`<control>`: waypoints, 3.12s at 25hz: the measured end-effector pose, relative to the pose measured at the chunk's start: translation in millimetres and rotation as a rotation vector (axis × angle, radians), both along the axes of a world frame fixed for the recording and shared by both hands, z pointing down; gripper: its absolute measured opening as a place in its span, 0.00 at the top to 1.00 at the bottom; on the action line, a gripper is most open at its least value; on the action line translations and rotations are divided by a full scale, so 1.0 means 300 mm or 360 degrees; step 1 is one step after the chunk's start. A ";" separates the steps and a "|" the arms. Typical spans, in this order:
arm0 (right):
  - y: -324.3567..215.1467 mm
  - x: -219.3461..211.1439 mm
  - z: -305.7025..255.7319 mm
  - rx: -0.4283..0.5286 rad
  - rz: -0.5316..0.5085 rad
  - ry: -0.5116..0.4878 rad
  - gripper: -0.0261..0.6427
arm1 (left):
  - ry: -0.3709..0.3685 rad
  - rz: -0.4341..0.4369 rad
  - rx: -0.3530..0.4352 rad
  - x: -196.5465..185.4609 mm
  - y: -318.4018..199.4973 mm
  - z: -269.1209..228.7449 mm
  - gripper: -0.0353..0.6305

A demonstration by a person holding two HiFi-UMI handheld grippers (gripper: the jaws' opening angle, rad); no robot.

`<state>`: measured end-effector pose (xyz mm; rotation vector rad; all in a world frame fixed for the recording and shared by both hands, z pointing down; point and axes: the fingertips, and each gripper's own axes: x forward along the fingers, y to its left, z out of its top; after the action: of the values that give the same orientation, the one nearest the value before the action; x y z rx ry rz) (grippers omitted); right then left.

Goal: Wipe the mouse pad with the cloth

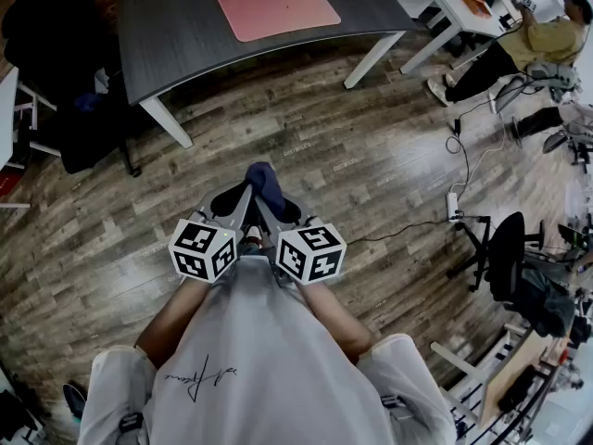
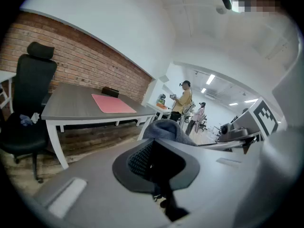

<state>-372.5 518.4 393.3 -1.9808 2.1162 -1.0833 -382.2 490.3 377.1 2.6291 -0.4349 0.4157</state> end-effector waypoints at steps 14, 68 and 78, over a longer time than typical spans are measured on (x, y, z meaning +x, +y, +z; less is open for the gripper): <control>0.034 0.031 -0.002 0.0032 0.0000 -0.0037 0.84 | -0.0068 -0.0046 0.0010 0.021 0.041 0.004 0.93; -0.963 0.576 -0.042 -0.0016 0.0109 0.0139 0.82 | 0.0020 0.0061 -0.0013 0.561 -1.024 -0.064 0.92; -1.054 0.661 -0.055 0.0013 0.0186 0.0127 0.82 | 0.0015 0.0115 -0.0006 0.639 -1.114 -0.075 0.92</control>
<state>-174.2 202.2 376.9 -2.1479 2.0082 -0.9917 -190.5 156.2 354.6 2.6480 -0.3368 0.4261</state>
